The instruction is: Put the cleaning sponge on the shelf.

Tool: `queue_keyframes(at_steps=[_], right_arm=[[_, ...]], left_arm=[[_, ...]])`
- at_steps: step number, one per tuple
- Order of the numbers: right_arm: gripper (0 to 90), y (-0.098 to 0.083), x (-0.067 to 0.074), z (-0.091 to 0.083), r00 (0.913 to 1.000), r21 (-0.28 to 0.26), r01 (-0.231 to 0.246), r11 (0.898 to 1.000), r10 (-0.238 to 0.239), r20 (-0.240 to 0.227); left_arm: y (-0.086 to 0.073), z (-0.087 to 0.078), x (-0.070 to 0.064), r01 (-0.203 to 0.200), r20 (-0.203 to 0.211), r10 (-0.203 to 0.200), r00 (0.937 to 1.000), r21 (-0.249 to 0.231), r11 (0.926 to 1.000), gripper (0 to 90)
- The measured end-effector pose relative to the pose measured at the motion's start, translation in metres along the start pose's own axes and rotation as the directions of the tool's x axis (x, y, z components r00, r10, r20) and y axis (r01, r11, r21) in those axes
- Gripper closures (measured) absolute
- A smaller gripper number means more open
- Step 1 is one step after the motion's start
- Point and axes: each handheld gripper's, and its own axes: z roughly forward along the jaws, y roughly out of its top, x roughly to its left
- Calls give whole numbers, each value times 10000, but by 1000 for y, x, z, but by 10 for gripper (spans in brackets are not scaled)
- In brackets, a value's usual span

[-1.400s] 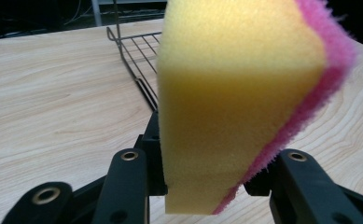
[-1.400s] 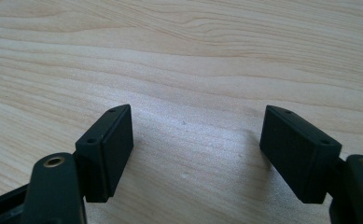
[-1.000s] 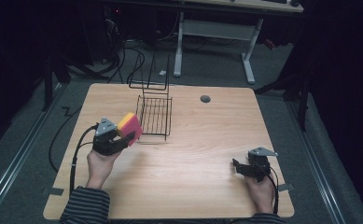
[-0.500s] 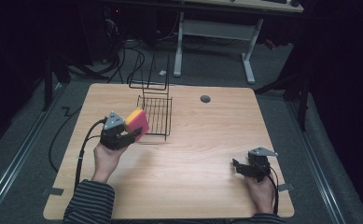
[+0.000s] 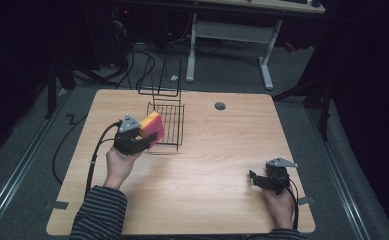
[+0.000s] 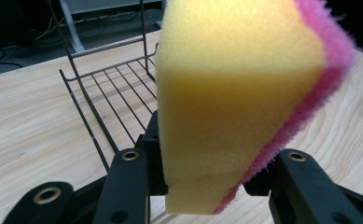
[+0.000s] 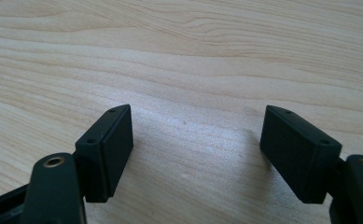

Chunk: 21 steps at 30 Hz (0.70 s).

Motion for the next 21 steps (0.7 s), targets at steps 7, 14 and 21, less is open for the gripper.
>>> queue_keyframes(at_steps=[7, 14, 21], right_arm=[[259, 0, 0, 0, 10000, 1, 2, 10000, -2, -1], [258, 0, 0, 0, 10000, 8, -20, 10000, 20, -1], [259, 0, 0, 0, 10000, 4, -5, 10000, 5, 2]], left_arm=[[5, 10, 2, -26, -39, 26, 10000, 92, 10000, 615], [10, 21, 3, -191, -223, 197, 9996, 280, 9994, 616], [12, 31, 7, -65, -260, 72, 9996, 258, 9996, 616]])
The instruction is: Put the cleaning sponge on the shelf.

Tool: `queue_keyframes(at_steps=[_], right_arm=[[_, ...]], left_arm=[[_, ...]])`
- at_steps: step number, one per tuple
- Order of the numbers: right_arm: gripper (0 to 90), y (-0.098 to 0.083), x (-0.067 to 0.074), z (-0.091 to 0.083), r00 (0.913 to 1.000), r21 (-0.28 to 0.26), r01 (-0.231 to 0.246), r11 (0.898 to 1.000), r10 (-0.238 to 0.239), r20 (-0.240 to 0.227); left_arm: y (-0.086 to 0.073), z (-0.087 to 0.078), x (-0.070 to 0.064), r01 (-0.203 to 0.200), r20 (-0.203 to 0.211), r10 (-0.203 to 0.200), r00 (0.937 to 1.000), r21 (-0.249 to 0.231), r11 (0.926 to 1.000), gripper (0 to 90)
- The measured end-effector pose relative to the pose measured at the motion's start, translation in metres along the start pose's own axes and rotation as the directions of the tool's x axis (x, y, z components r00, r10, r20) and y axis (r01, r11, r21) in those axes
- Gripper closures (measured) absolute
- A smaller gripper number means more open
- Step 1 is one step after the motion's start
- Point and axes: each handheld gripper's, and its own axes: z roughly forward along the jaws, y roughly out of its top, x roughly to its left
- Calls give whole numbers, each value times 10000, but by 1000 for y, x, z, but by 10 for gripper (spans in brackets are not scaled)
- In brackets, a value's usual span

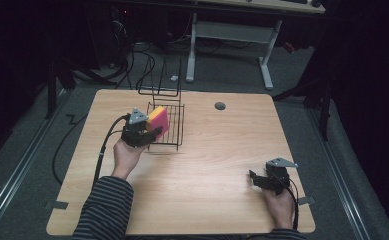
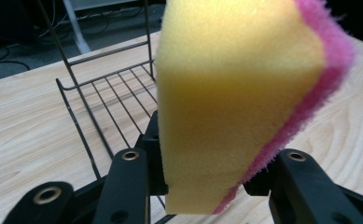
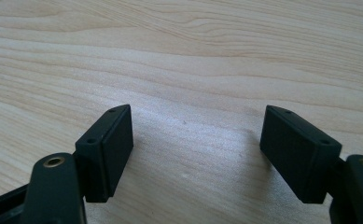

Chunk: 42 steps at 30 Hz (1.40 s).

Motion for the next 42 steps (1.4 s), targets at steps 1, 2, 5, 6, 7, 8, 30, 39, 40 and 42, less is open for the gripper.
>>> queue_keyframes(at_steps=[1, 2, 5, 6, 7, 8, 30, 39, 40, 42], right_arm=[[258, 0, 0, 0, 10000, -7, 19, 10000, -19, 2], [258, 0, 0, 0, 10000, 0, 6, 10000, -6, -3], [258, 0, 0, 0, 10000, -5, 24, 10000, -24, 2], [258, 0, 0, 0, 10000, 1, -1, 10000, 1, 0], [259, 0, 0, 0, 10000, 2, 0, 10000, 0, 1], [259, 0, 0, 0, 10000, 2, 0, 10000, 0, 1], [258, 0, 0, 0, 10000, 3, 1, 10000, -1, -9], [258, 0, 0, 0, 10000, 9, -20, 10000, 20, -22], [259, 0, 0, 0, 10000, 4, -12, 10000, 12, -14], [258, 0, 0, 0, 10000, 4, -10, 10000, 10, -15]], left_arm=[[1, 3, 1, -8, -55, 8, 10000, 13, 10000, 616], [2, 4, 2, -16, -77, 16, 10000, -3, 10000, 615], [6, 8, 3, -103, -163, 102, 9998, -42, 9999, 615], [7, 9, 3, -117, -213, 115, 9997, -82, 9999, 615], [7, 11, 3, -106, -237, 101, 9997, -201, 9997, 615], [7, 11, 3, -106, -237, 101, 9997, -201, 9997, 615], [15, 59, 9, 183, -591, -173, 9981, 174, 9997, 611], [11, 72, 16, 503, -803, -468, 9957, 413, 9979, 610], [9, 75, 18, 493, -892, -445, 9950, 521, 9974, 610], [8, 76, 19, 509, -925, -455, 9947, 570, 9971, 609]])
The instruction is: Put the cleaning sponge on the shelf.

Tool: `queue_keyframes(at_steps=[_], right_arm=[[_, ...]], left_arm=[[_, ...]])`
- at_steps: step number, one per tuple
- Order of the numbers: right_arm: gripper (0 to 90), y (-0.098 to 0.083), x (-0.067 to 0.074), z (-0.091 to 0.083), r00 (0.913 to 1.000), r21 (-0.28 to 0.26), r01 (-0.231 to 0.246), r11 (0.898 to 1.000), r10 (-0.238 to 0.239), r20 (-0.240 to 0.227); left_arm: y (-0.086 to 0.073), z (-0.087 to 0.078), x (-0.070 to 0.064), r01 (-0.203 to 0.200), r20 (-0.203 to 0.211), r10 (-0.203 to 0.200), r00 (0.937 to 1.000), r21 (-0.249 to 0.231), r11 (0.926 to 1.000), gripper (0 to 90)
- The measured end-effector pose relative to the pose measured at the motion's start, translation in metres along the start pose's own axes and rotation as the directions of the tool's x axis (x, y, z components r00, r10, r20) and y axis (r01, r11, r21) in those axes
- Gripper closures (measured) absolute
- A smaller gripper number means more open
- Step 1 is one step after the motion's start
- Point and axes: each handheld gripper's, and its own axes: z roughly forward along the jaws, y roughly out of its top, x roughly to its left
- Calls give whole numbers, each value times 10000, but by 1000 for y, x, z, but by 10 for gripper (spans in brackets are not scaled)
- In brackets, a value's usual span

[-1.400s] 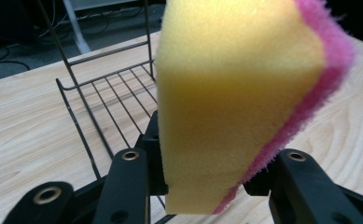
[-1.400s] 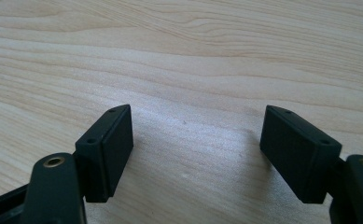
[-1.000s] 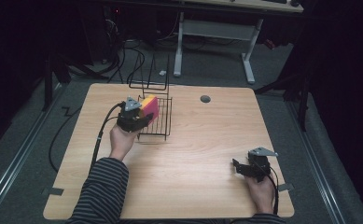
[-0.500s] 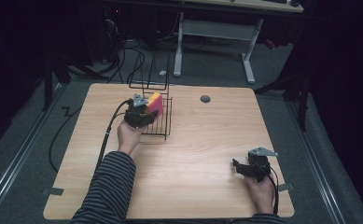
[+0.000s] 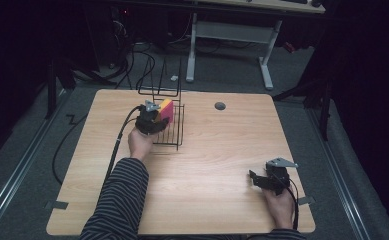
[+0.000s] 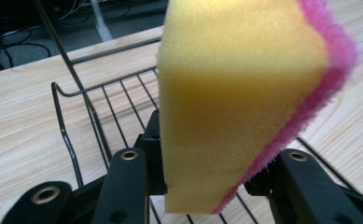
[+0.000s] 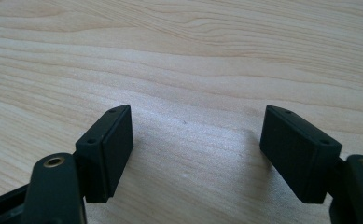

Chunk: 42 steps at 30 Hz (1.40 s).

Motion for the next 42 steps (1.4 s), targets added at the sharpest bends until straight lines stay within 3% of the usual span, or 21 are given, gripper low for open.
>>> queue_keyframes(at_steps=[14, 23, 28, 31, 33, 36, 42], right_arm=[[258, 0, 0, 0, 10000, 16, -14, 10000, 14, -26], [259, 0, 0, 0, 10000, 0, -6, 10000, 6, -2], [259, 0, 0, 0, 10000, 0, -5, 10000, 5, -2], [258, 0, 0, 0, 10000, -2, 3, 10000, -3, 3], [259, 0, 0, 0, 10000, 10, -7, 10000, 7, -24], [259, 0, 0, 0, 10000, 10, -6, 10000, 6, -15], [259, 0, 0, 0, 10000, 2, -5, 10000, 5, -4]], left_arm=[[-4, 8, 3, 23, -31, -22, 10000, 236, 9997, 595], [-8, 11, 3, -252, 25, 251, 9997, 587, 9980, 556], [-7, 11, 2, -131, -44, 134, 9999, 613, 9980, 493], [-6, 8, 4, 108, -92, -101, 9999, 820, 9966, 373], [-6, 7, 4, 126, -126, -117, 9999, 799, 9967, 347], [-4, 2, 4, 219, 73, -225, 9997, 709, 9972, 272], [-2, -5, 3, 247, 372, -268, 9989, 555, 9982, 240]])
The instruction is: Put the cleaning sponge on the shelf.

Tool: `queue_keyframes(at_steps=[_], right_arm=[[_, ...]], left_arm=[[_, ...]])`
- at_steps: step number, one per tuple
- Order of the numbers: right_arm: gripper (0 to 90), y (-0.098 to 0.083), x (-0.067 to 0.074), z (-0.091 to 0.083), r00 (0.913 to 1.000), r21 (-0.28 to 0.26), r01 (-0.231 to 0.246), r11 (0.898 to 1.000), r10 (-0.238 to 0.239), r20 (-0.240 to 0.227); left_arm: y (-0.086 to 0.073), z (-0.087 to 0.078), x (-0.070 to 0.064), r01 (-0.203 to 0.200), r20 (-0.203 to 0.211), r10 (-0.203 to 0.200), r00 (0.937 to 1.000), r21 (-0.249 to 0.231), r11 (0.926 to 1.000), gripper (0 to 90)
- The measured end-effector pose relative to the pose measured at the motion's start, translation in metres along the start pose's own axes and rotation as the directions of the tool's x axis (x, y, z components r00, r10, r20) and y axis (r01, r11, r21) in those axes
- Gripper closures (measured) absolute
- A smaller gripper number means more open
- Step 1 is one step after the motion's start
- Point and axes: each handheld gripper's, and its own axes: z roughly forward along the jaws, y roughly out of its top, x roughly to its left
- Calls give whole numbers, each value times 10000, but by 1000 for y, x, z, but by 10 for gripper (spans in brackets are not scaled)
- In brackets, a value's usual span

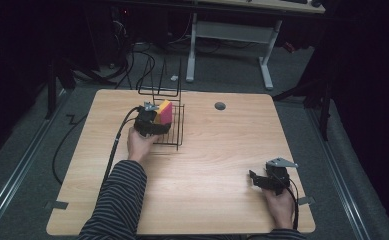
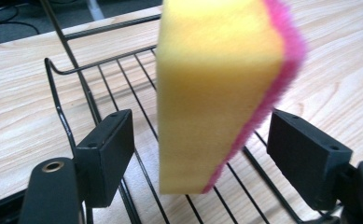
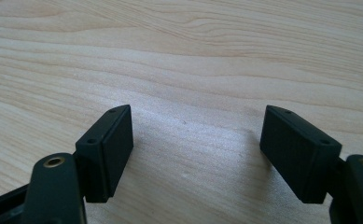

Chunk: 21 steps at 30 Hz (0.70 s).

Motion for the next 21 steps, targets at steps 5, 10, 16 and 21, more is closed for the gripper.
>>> queue_keyframes(at_steps=[5, 10, 16, 21], right_arm=[[259, 0, 0, 0, 10000, -3, 1, 10000, -1, 1], [259, 0, 0, 0, 10000, -3, 0, 10000, 0, 2], [259, 0, 0, 0, 10000, -6, 16, 10000, -16, 11], [259, 0, 0, 0, 10000, -6, 18, 10000, -18, 11]], left_arm=[[-1, -2, 1, 34, 153, -37, 9999, 175, 9998, 227], [-3, -6, 1, 87, 274, -94, 9996, 256, 9996, 201], [-3, -12, 1, -181, 232, 176, 9996, 181, 9997, 177], [-5, -19, 4, 138, 408, -132, 9991, -144, 9998, 165]])
